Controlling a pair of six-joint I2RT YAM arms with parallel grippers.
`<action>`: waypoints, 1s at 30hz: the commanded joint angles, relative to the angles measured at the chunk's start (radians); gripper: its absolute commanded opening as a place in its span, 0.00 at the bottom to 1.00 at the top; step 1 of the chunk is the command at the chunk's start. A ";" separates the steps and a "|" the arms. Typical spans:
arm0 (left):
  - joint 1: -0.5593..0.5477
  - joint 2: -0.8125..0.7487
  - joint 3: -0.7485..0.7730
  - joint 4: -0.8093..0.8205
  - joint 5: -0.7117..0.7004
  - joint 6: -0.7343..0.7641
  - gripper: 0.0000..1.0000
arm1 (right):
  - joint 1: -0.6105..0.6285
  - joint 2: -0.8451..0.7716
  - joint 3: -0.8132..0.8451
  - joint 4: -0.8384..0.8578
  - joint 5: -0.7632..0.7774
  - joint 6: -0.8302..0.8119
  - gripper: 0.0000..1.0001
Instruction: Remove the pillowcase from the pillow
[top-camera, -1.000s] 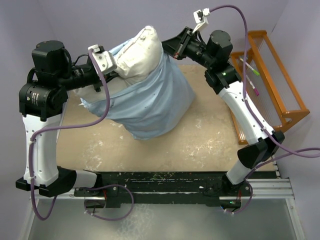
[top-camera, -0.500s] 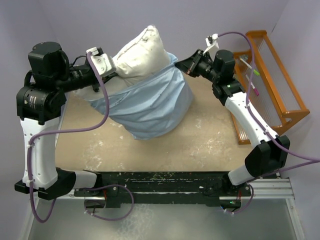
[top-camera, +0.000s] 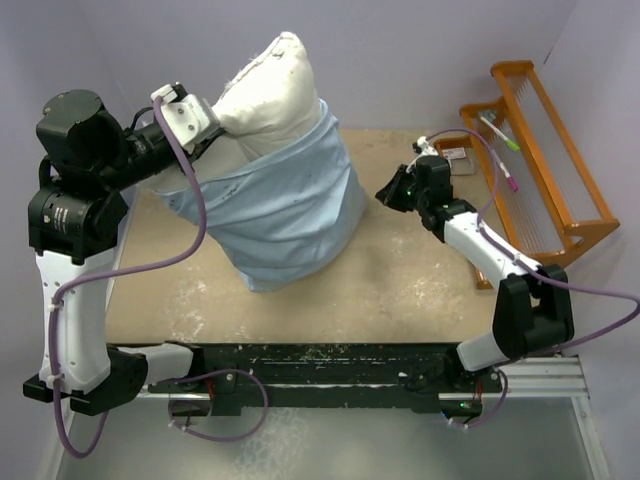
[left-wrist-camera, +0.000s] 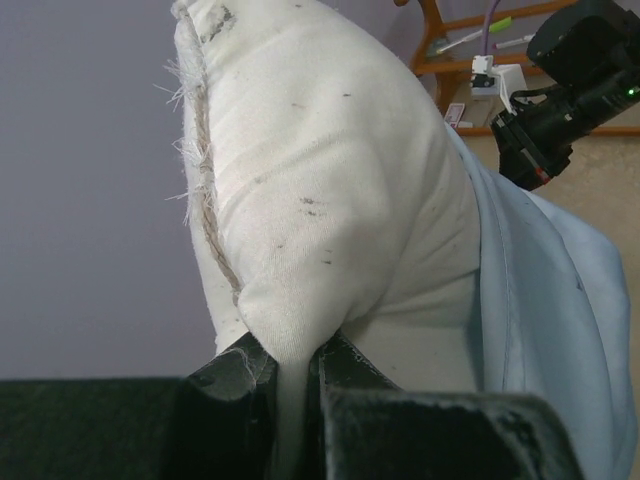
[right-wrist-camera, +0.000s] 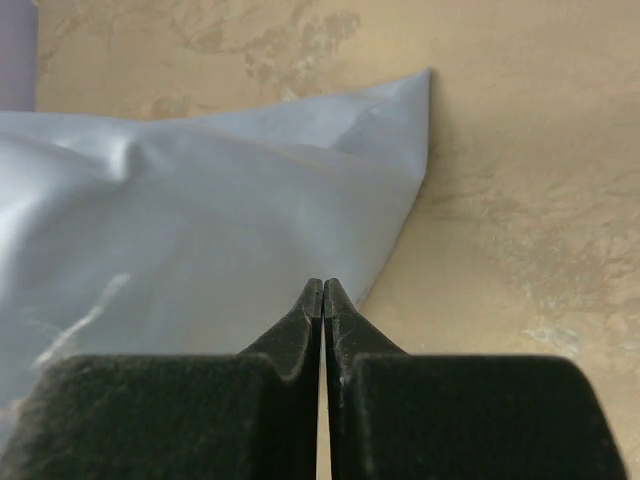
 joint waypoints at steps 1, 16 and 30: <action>0.005 -0.004 0.024 0.219 -0.023 -0.032 0.00 | 0.010 -0.133 0.241 0.018 0.079 -0.101 0.00; -0.009 0.107 0.116 0.024 0.290 -0.014 0.00 | 0.369 -0.016 1.046 -0.246 -0.330 -0.851 0.70; -0.249 0.233 0.188 -0.201 0.255 0.029 0.00 | 0.463 -0.018 1.108 -0.586 -0.368 -1.072 0.74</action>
